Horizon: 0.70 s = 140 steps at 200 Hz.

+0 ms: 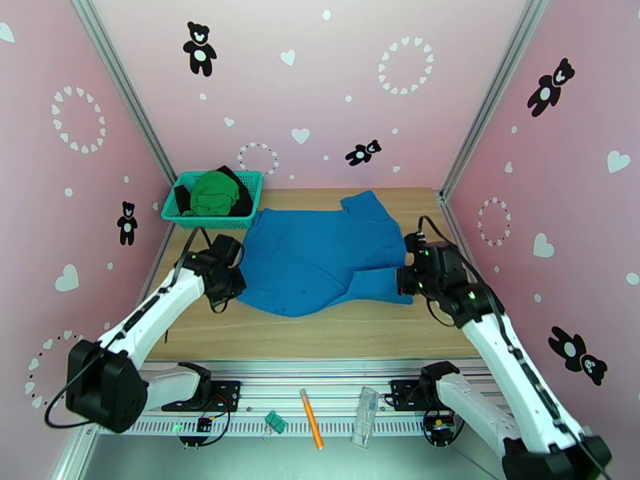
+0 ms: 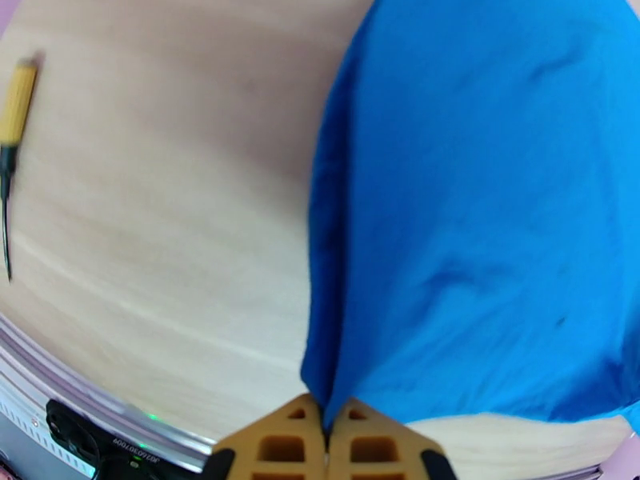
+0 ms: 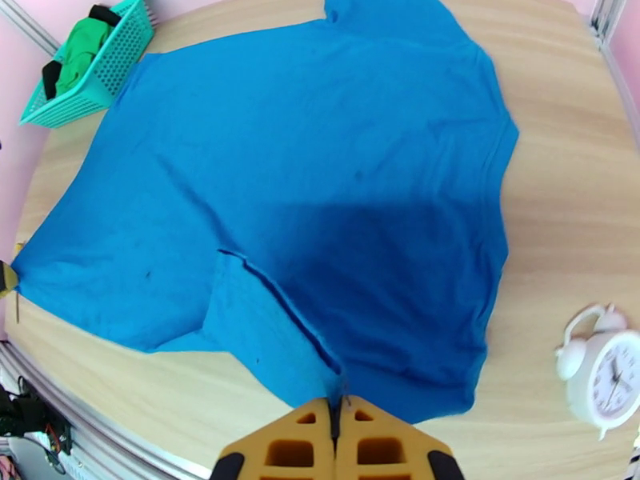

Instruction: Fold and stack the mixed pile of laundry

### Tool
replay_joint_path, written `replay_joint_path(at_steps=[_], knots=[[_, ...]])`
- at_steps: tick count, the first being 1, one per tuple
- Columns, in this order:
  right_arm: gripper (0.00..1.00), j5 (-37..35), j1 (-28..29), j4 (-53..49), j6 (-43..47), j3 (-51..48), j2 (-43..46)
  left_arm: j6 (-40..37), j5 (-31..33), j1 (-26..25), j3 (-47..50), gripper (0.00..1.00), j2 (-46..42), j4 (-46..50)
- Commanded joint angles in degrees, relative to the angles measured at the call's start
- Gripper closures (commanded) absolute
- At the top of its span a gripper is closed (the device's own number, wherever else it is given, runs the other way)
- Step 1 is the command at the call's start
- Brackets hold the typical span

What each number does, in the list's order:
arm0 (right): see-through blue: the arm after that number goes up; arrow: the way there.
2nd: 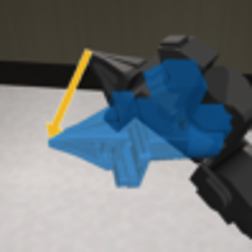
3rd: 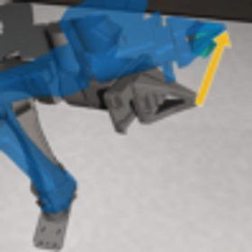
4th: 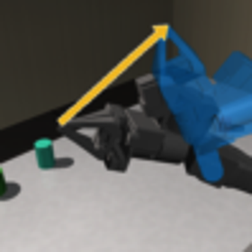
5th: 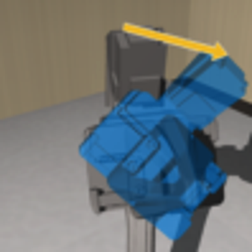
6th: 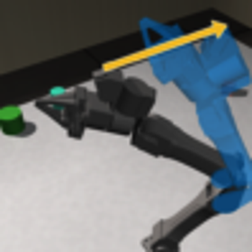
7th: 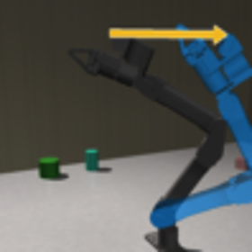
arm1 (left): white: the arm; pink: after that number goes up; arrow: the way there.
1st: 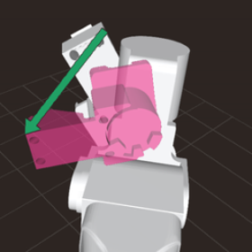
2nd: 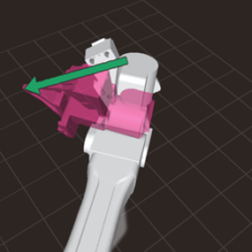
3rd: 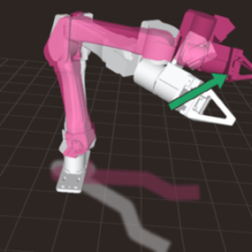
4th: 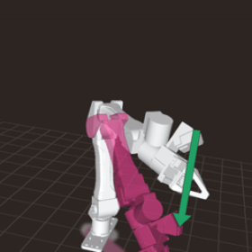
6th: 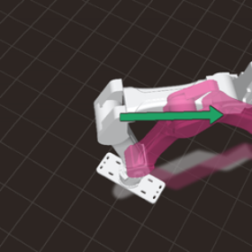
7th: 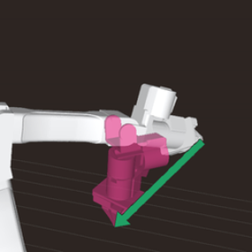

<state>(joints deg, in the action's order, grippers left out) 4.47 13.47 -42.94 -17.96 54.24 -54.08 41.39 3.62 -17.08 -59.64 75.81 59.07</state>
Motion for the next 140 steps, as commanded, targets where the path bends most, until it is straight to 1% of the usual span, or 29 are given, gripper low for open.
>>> replay_joint_path(at_steps=[1, 35, 66, 114, 119, 128, 136, 140], knots=[[1.00, -4.03, -0.28, 2.92, 3.67, 4.95, -4.47, -1.07, 2.01, 1.27, -4.44, 1.00, 4.46, -0.84], [1.00, -5.09, -1.11, 5.41, 7.13, 9.37, -12.44, -1.57, 1.42, 4.02, -9.02, 1.00, 11.41, -2.64], [1.00, -6.39, -2.69, 7.50, 7.91, 11.70, -19.18, -1.66, 0.39, 6.91, -11.44, 1.00, 17.19, -4.54], [1.00, -6.34, -4.20, 10.32, 8.62, 13.70, -28.61, -1.84, 0.16, 7.27, -15.59, 1.00, 26.24, -6.18], [1.00, -6.39, -4.23, 10.47, 8.66, 13.87, -29.59, -1.85, 0.11, 7.22, -15.94, 0.94, 26.92, -6.45], [1.00, -6.49, -4.32, 10.72, 8.73, 14.04, -30.95, -1.80, -0.03, 7.24, -16.43, 0.76, 28.01, -6.84], [1.00, -6.66, -4.37, 10.93, 8.65, 14.11, -32.02, -1.70, -0.13, 7.18, -16.90, 0.57, 28.78, -7.10], [1.00, -6.81, -4.33, 11.05, 8.64, 14.19, -32.41, -1.72, -0.23, 7.21, -17.07, 0.50, 29.02, -7.19]])
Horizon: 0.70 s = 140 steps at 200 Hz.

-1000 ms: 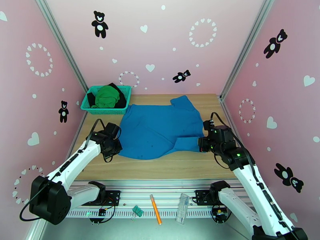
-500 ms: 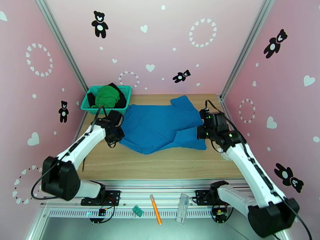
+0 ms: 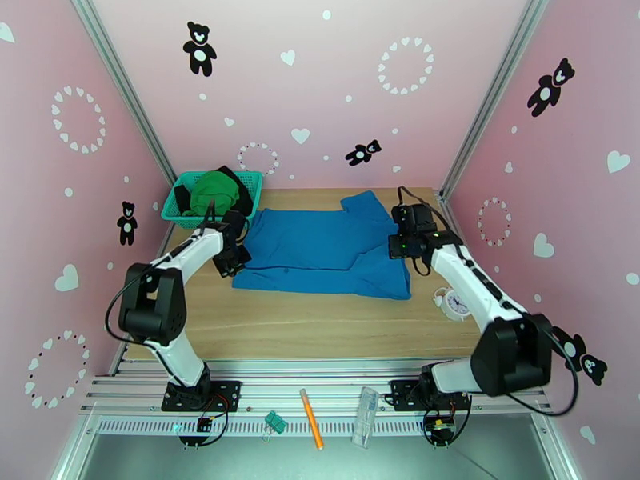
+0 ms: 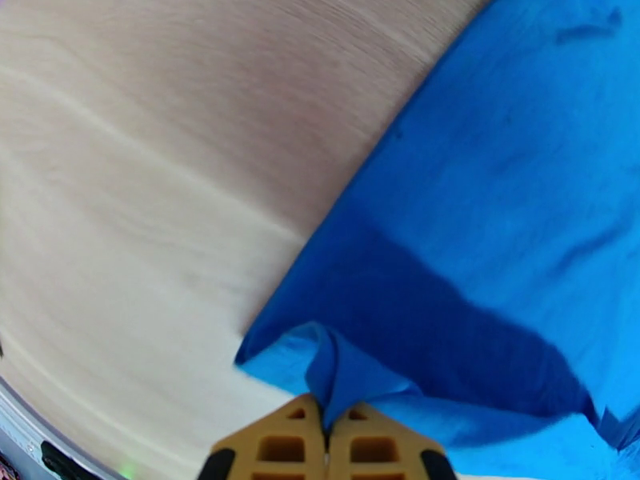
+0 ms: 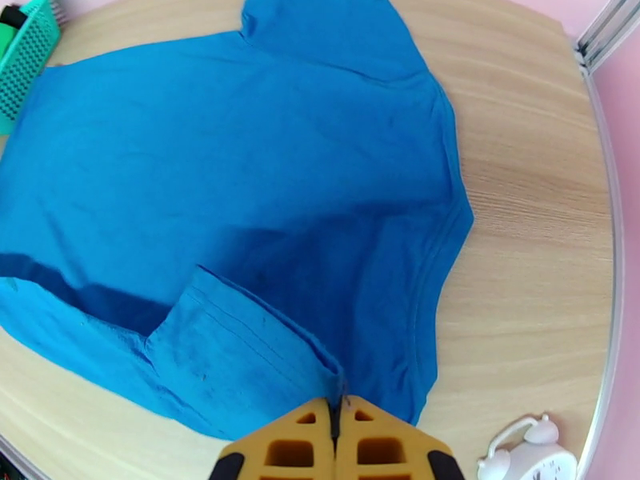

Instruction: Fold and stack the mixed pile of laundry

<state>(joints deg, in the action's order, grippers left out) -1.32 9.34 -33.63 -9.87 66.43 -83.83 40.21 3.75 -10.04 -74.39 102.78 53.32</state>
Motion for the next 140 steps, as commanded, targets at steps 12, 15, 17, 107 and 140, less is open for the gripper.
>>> replay_joint_path(at_steps=[12, 15, 17, 107, 140], knots=[[1.00, -1.56, -0.34, 2.02, 0.55, 1.88, -3.74, -0.45, -0.41, 0.22, -2.77, 0.31, 2.51, -1.58], [1.00, -1.76, -0.30, 2.09, 0.48, 1.87, -4.04, -0.41, -0.41, 0.16, -2.85, 0.27, 2.63, -1.56], [1.00, -1.87, -0.34, 2.12, 0.42, 1.86, -4.12, -0.44, -0.34, 0.19, -2.91, 0.25, 2.67, -1.55], [1.00, -3.04, -0.39, 1.79, -0.91, 1.78, -6.49, -0.57, -4.51, -1.09, 3.37, 0.61, -0.52, -5.28], [1.00, -9.15, -0.38, -0.06, -3.57, 0.47, -7.93, 0.00, -4.78, -1.63, 4.66, 0.65, 3.78, -7.57]])
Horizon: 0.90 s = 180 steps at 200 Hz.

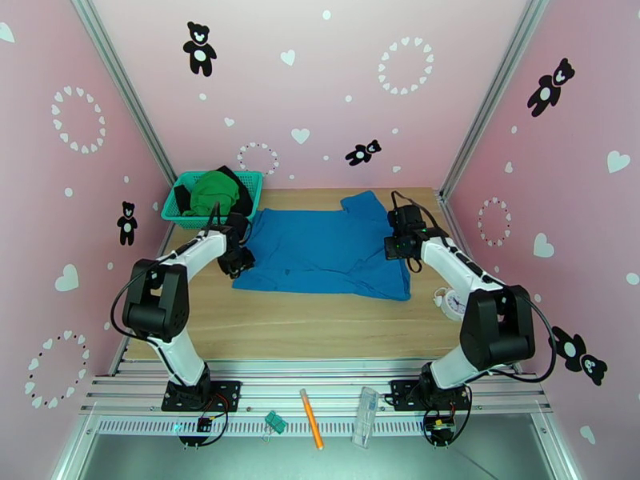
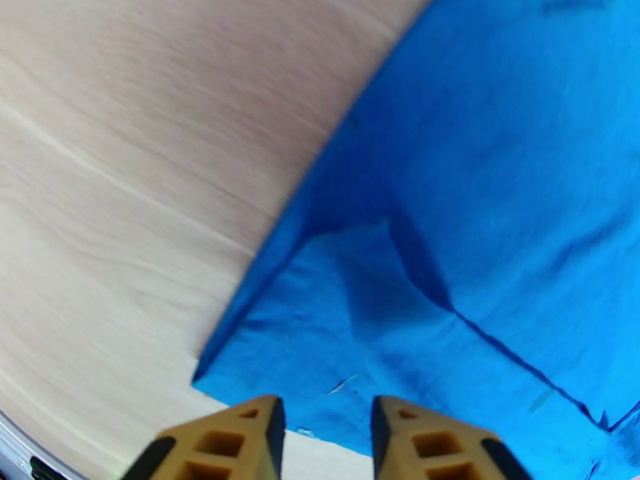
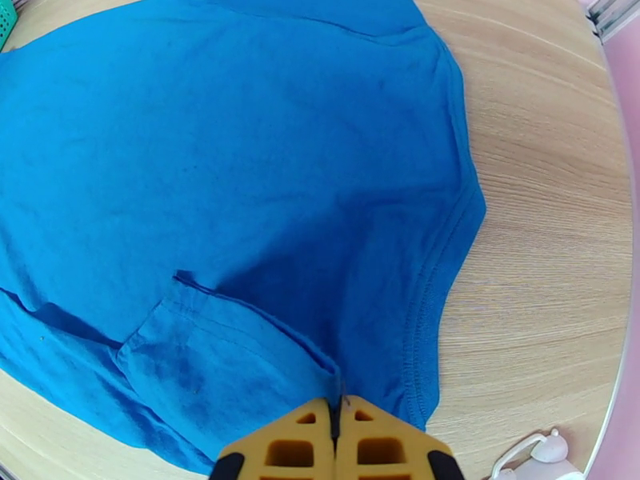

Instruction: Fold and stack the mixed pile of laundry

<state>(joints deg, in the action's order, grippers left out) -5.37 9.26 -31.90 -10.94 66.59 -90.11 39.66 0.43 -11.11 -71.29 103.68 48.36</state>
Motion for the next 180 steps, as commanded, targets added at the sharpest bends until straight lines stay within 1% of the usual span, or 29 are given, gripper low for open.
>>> replay_joint_path(at_steps=[1, 23, 47, 51, 61, 73, 90, 107, 110, 114, 124, 131, 140, 151, 160, 168, 180], knots=[[1.00, -5.27, -0.29, -1.73, -2.55, 0.17, -1.83, 0.57, -1.43, -0.57, 1.61, 0.65, 3.00, -2.63], [1.00, -8.39, -0.30, -1.63, -5.40, -0.93, -5.92, 0.49, 0.03, -0.66, 2.42, 0.63, 4.26, -2.71], [1.00, -8.83, -0.30, 0.51, -7.31, -0.71, -12.37, 0.24, 0.36, -0.62, 3.32, 0.61, 4.24, -2.91], [1.00, -8.51, -0.29, 0.98, -7.22, -0.35, -13.45, 0.24, 0.36, -0.65, 3.49, 0.61, 4.16, -2.99], [1.00, -9.09, -0.16, -1.57, -7.37, 3.00, -16.23, 0.16, 0.46, -0.66, 3.77, 0.60, 4.01, -3.00], [1.00, -8.92, -0.19, -1.06, -7.17, 4.50, -17.23, 0.07, 0.49, -0.64, 3.94, 0.58, 3.84, -3.01], [1.00, -8.34, -0.26, -0.41, -6.95, 6.30, -17.52, -0.03, 0.54, -0.65, 4.22, 0.54, 3.72, -3.01], [1.00, -7.91, -0.23, -2.09, -6.06, 9.96, -19.33, -0.12, 0.56, -0.65, 4.31, 0.46, 3.54, -3.08], [0.97, -7.79, -0.27, -2.51, -5.95, 10.49, -19.59, -0.15, 0.58, -0.62, 4.31, 0.46, 3.53, -3.02], [0.91, -7.61, -0.21, -2.92, -5.73, 11.17, -19.97, -0.21, 0.54, -0.65, 4.31, 0.43, 3.50, -3.03], [0.69, -7.06, -0.25, -4.32, -5.41, 12.62, -20.55, -0.33, 0.45, -0.71, 4.23, 0.39, 3.37, -3.01], [0.59, -6.65, -0.28, -5.18, -5.41, 13.15, -20.40, -0.37, 0.53, -0.63, 4.14, 0.34, 3.15, -2.81], [0.53, -5.93, -0.16, -5.95, -5.57, 13.22, -19.52, -0.47, 0.56, -0.66, 4.06, 0.29, 2.87, -2.67], [0.42, -4.92, 0.35, -6.86, -5.89, 13.22, -17.91, -0.61, 0.78, -0.54, 3.89, 0.24, 2.44, -2.35], [0.38, -4.48, 1.25, -7.90, -5.98, 13.50, -16.55, -0.79, 0.84, -0.66, 3.67, 0.20, 2.12, -2.13], [0.35, -4.40, 2.46, -9.03, -6.19, 13.91, -15.61, -0.94, 0.81, -0.60, 3.44, 0.17, 1.98, -1.91], [0.35, -3.32, 4.57, -10.50, -7.06, 14.41, -14.85, -0.93, 0.73, -0.65, 3.19, 0.14, 1.70, -1.74]])
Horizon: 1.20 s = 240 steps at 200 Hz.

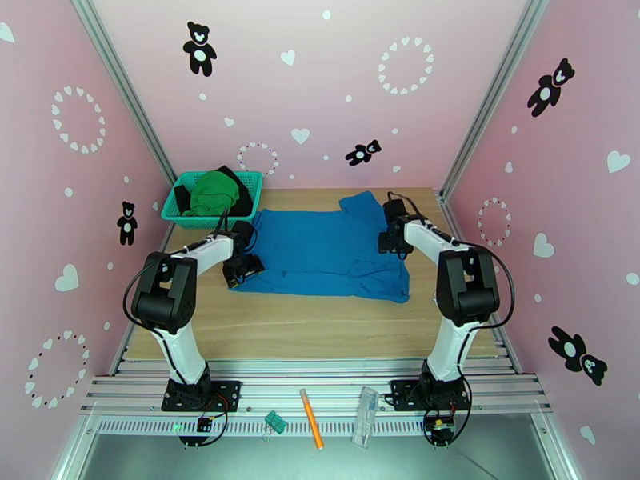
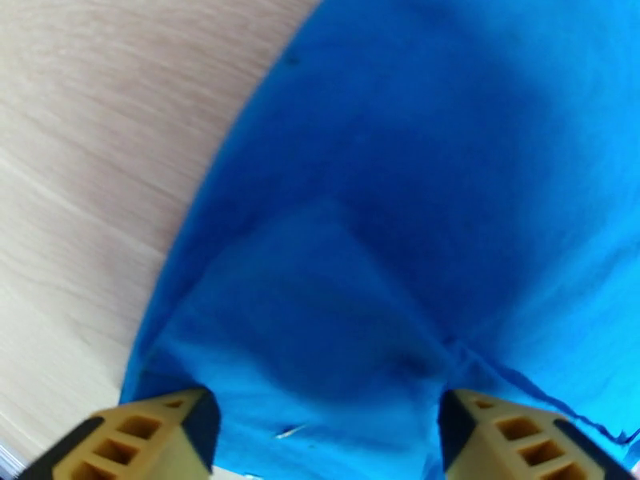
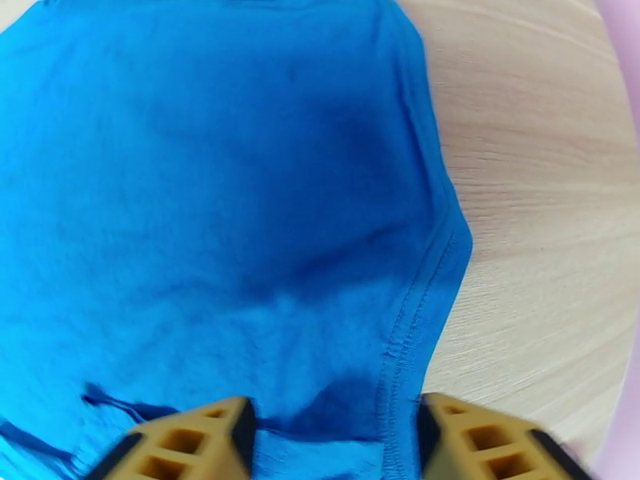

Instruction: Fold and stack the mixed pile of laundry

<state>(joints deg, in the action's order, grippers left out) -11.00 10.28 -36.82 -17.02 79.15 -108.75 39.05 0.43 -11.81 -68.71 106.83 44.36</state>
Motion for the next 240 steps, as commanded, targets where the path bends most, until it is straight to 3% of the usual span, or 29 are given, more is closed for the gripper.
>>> replay_joint_path(at_steps=[1, 36, 71, 95, 115, 160, 186, 240], knots=[[0.35, 2.49, 3.75, -5.65, -1.08, 1.91, 3.85, -0.43, 0.77, 0.04, 0.60, 0.14, -1.45, 2.29], [0.51, 9.74, 9.30, -5.62, -7.11, 2.20, 1.79, -0.23, -0.59, -0.19, -0.17, 0.11, -2.12, 1.78], [0.64, 9.75, 13.00, -4.36, -11.41, 2.57, -2.79, -0.72, -1.12, -1.30, -1.99, 0.04, -2.30, 2.46], [0.70, 8.53, 13.41, -4.40, -12.42, 2.11, -3.87, -1.17, -1.35, -1.93, -2.72, 0.05, -2.75, 3.06], [0.71, 6.31, 13.36, -4.73, -12.60, -0.11, -1.39, -1.47, -1.52, -2.54, -2.92, 0.12, -3.66, 3.36], [0.68, 0.61, 12.78, -5.82, -13.70, -9.93, 10.22, -2.31, -2.61, -3.56, -2.42, 0.42, -2.37, 2.49], [0.65, 2.41, 10.32, -4.21, -13.71, -12.51, 12.30, -2.31, -3.39, -3.76, -1.87, 0.43, -0.97, 1.09], [0.67, 12.00, 11.11, -0.99, -15.43, -4.89, 5.34, -2.40, -2.80, -4.00, -1.95, 0.43, -1.25, 1.05]])
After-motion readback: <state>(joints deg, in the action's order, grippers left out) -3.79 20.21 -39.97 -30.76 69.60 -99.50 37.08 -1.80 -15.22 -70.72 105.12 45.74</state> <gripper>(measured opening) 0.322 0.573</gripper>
